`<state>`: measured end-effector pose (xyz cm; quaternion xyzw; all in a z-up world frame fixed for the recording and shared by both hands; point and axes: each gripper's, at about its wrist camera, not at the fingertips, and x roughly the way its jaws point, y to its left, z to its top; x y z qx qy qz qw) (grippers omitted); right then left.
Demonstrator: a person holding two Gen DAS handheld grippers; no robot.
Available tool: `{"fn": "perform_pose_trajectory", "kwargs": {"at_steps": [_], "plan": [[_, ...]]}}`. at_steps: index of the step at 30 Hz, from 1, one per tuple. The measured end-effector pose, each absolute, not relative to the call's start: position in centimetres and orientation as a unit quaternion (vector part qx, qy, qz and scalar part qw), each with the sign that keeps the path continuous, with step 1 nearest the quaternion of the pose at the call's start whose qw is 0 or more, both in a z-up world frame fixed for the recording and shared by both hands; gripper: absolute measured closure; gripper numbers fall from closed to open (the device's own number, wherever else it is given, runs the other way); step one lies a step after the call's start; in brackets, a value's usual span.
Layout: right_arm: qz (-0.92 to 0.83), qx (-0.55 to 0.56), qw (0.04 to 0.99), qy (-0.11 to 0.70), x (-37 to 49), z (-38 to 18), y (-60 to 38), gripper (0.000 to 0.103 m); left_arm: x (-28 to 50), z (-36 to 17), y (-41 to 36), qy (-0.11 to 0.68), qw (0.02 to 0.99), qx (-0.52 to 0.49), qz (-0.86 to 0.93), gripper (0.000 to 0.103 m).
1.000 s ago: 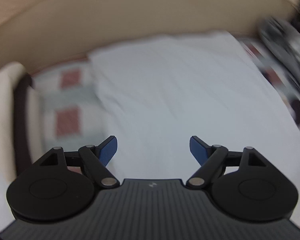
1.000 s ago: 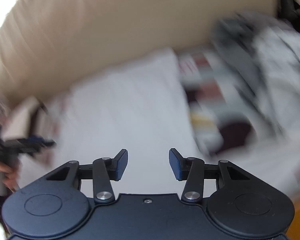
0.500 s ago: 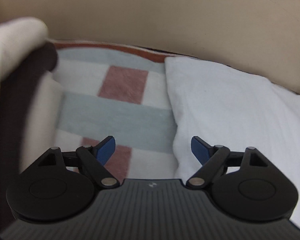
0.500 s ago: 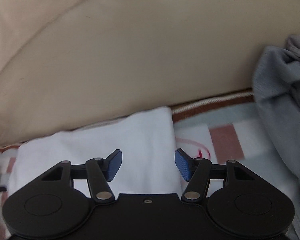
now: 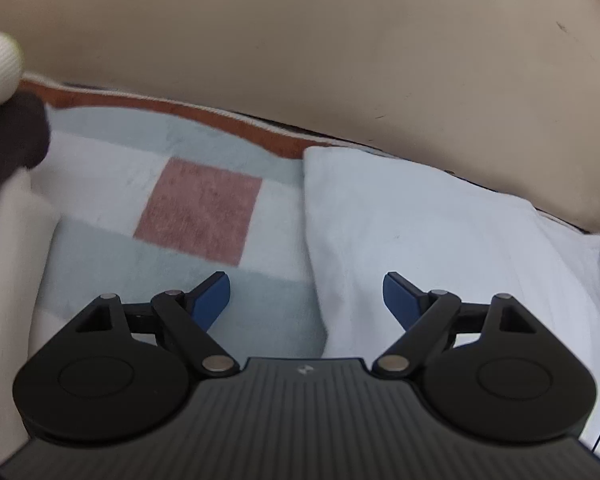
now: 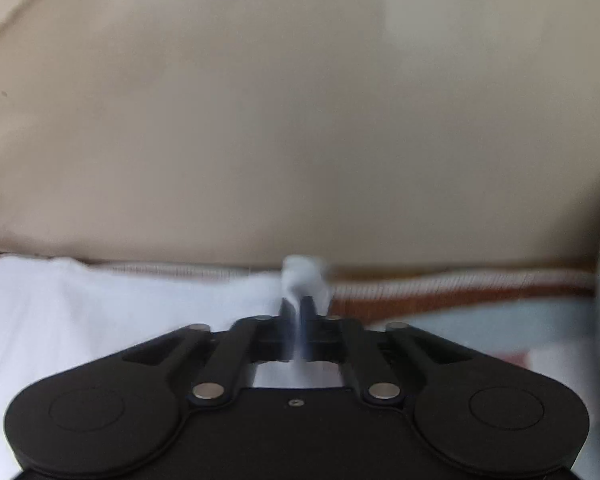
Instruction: Fold clothes
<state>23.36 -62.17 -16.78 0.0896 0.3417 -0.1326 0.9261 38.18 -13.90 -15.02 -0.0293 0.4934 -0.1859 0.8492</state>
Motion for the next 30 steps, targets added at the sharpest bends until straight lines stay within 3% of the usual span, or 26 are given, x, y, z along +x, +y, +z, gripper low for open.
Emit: {"fn": "perform_pose_trajectory", "kwargs": {"at_steps": [5,7,9,10,11,16,19,21,23,25,26,30], "plan": [[-0.192,0.011,0.943,0.273,21.1,-14.2,-61.2,0.101,38.3,-15.4,-14.9,0.488,0.854,-0.018,-0.181,0.014],[-0.188,-0.007,0.942,0.278,20.8,-14.1,-61.1,0.101,38.3,-15.5,-15.4,0.486,0.855,-0.018,-0.180,0.007],[-0.187,-0.010,0.941,0.281,20.6,-14.0,-61.1,0.101,38.3,-15.8,-16.0,0.475,0.860,-0.014,-0.184,0.009],[-0.187,-0.009,0.940,0.284,20.6,-14.0,-61.1,0.101,38.0,-15.7,-16.3,0.460,0.866,-0.007,-0.194,0.032],[-0.187,-0.008,0.940,0.286,20.5,-14.0,-61.1,0.101,37.3,-15.4,-16.9,0.439,0.875,0.016,-0.203,0.101],[-0.201,-0.007,0.942,0.269,19.7,-13.8,-60.5,0.101,34.0,-13.2,-18.9,0.323,0.915,0.127,-0.205,0.099],[-0.205,0.010,0.939,0.275,19.5,-14.1,-61.1,0.101,34.6,-13.1,-19.1,0.320,0.919,0.141,-0.183,0.098],[-0.209,0.000,0.931,0.300,19.8,-14.9,-61.5,0.101,35.7,-14.1,-19.4,0.348,0.911,0.159,-0.157,0.093],[-0.210,-0.010,0.919,0.333,19.8,-15.8,-61.8,0.101,36.4,-15.2,-19.7,0.371,0.901,0.189,-0.119,0.078],[-0.248,-0.006,0.909,0.336,19.0,-15.6,-62.0,0.079,36.3,-15.7,-19.5,0.375,0.900,0.207,-0.085,0.064],[-0.271,0.016,0.902,0.335,18.1,-15.1,-62.3,0.061,36.0,-15.6,-19.3,0.373,0.902,0.205,-0.077,0.055],[-0.268,0.175,0.895,0.311,11.2,-12.3,-63.1,0.058,32.6,-12.6,-18.3,0.374,0.905,0.161,-0.125,0.055]]}}
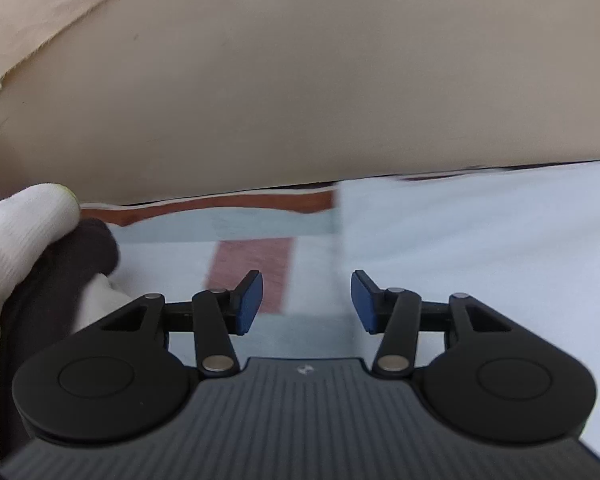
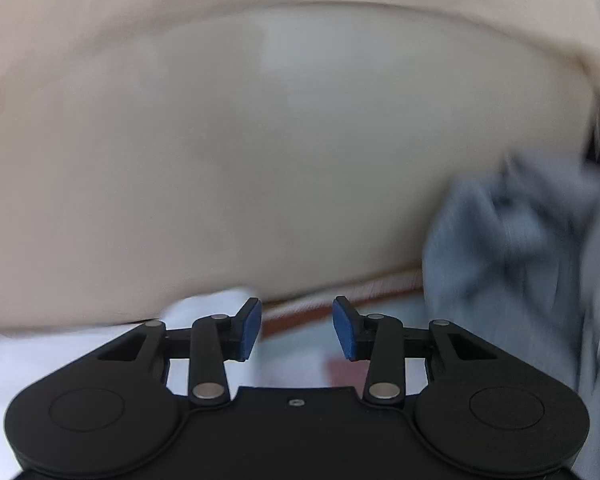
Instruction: Fold clothes
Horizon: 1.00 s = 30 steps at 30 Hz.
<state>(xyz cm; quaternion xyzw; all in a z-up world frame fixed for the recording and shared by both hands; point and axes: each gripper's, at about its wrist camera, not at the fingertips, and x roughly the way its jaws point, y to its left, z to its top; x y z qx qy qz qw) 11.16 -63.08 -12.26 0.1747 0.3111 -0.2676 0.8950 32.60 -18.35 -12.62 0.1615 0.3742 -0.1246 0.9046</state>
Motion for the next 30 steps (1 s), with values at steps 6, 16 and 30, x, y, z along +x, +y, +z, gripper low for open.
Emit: {"fn": "perform_pose_trajectory", "kwargs": {"at_steps": [6,16,30], "plan": [[-0.218,0.306,0.882,0.284,-4.1,-9.1,-58.0,0.049,24.7,-9.0,-22.9,0.387,0.878,0.166,-0.230,0.051],[-0.422,0.413,0.754,0.287,-27.8,-9.9,-64.3,0.044,8.2,-9.5,-33.3,0.404,0.773,0.207,-0.443,0.045],[-0.412,0.714,0.565,0.015,-36.1,-22.1,-69.1,0.039,-2.0,-10.8,-38.3,0.445,0.705,0.214,-0.509,0.064]]}}
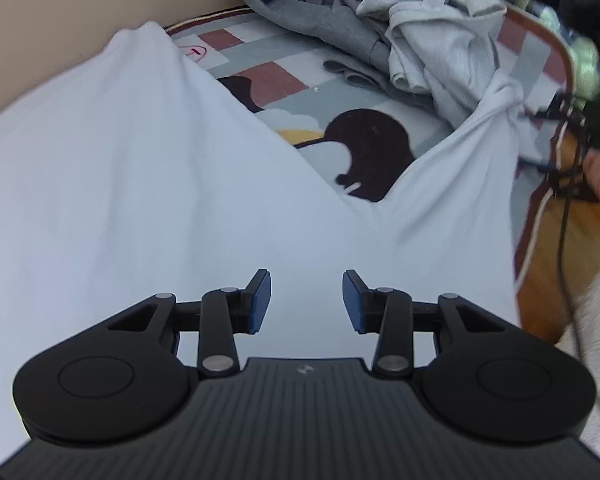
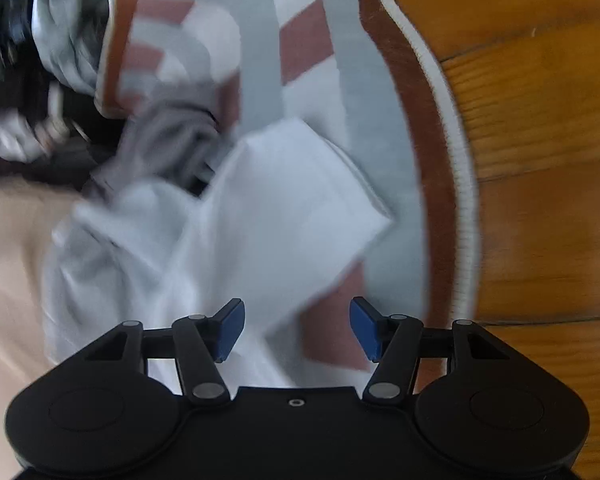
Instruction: Fold clothes
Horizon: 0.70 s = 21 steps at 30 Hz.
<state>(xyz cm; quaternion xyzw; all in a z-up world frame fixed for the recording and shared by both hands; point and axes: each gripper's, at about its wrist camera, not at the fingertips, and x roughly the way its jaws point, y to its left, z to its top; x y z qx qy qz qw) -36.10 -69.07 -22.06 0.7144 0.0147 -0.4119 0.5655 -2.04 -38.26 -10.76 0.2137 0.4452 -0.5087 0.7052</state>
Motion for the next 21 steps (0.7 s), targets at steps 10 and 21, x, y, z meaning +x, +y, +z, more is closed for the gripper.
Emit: {"fn": "perform_pose_trajectory", "kwargs": {"at_steps": [10,21], "plan": [[-0.493,0.544,0.679,0.002,-33.7,-18.8,-70.8,0.095,-1.2,-12.2,-39.8,0.466,0.704,0.208,-0.494,0.063],[-0.458,0.103,0.875,0.118,-29.0,-3.3,-71.8,0.097,0.2,-13.1,-39.4,0.455,0.714,0.227,-0.481,0.061]]}}
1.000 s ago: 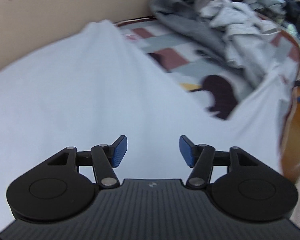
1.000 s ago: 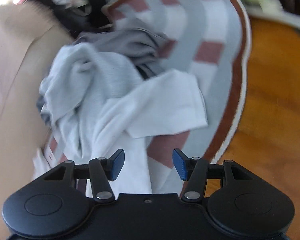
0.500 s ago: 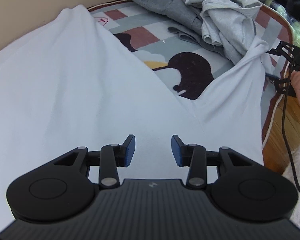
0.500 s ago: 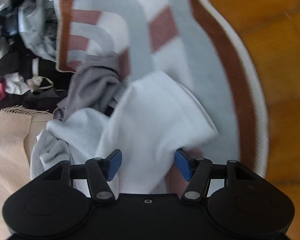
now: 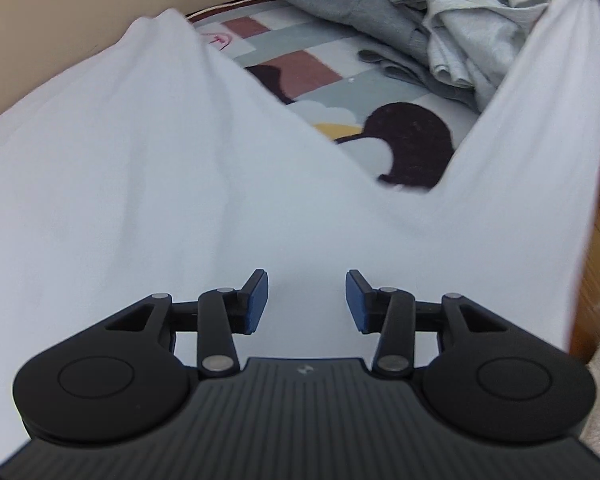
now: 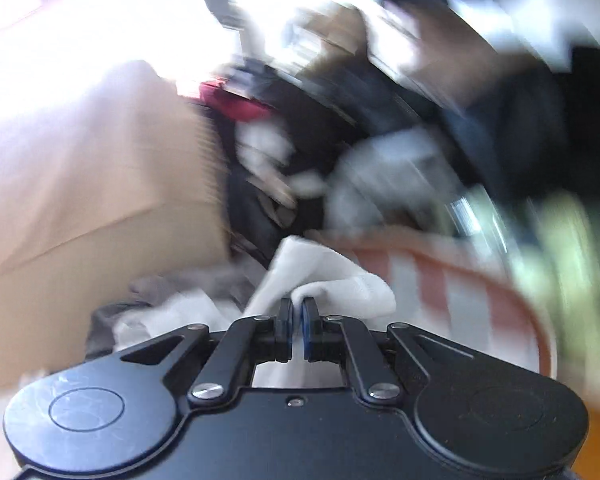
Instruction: Fold clothes
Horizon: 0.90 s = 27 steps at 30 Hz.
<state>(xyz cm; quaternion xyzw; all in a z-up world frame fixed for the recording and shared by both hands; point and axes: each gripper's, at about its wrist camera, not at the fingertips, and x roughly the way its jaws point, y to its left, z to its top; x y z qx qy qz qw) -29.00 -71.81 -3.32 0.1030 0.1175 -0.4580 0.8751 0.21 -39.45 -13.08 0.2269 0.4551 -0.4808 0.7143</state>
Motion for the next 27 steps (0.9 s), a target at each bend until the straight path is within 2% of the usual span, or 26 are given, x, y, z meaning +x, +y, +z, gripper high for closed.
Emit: {"fn": "perform_pose_trajectory", "kwargs": {"at_steps": [2,4,14,15,17,19,20,21,22,27], "plan": [[-0.438,0.020,0.885,0.156,-27.1,-1.7,-72.3,0.097,0.5,-13.5,-39.4,0.460,0.715,0.225,-0.476,0.060],[-0.439,-0.014,0.874,0.207,-25.6,-2.3,-73.2,0.097,0.6,-13.8,-39.3,0.462,0.714,0.227,-0.474,0.060],[-0.566,0.084,0.762,0.304,-28.9,-9.2,-77.9,0.098,-0.7,-13.9,-37.8,0.454,0.698,0.258,-0.489,0.057],[-0.599,0.103,0.737,0.296,-29.5,-8.7,-78.3,0.090,-1.1,-13.8,-37.7,0.455,0.694,0.272,-0.488,0.057],[-0.641,0.165,0.701,0.265,-30.7,-7.4,-78.5,0.088,-2.2,-13.3,-37.3,0.438,0.689,0.309,-0.488,0.054],[-0.597,0.249,0.734,0.209,-31.1,-5.7,-76.9,0.087,-3.0,-13.2,-36.0,0.433,0.684,0.313,-0.496,0.051],[-0.560,0.272,0.758,0.194,-30.4,-5.1,-75.5,0.077,-3.0,-13.3,-35.3,0.443,0.677,0.311,-0.498,0.051],[-0.535,0.284,0.773,0.190,-29.5,-4.7,-74.0,0.060,-2.9,-13.4,-34.6,0.448,0.676,0.307,-0.499,0.050],[-0.507,0.288,0.789,0.193,-28.1,-4.5,-72.1,0.055,-3.0,-13.3,-34.0,0.445,0.675,0.311,-0.499,0.050],[-0.332,0.322,0.856,0.228,-19.6,-6.1,-60.9,0.054,-2.2,-12.6,-30.4,0.442,0.686,0.329,-0.474,0.044]]}}
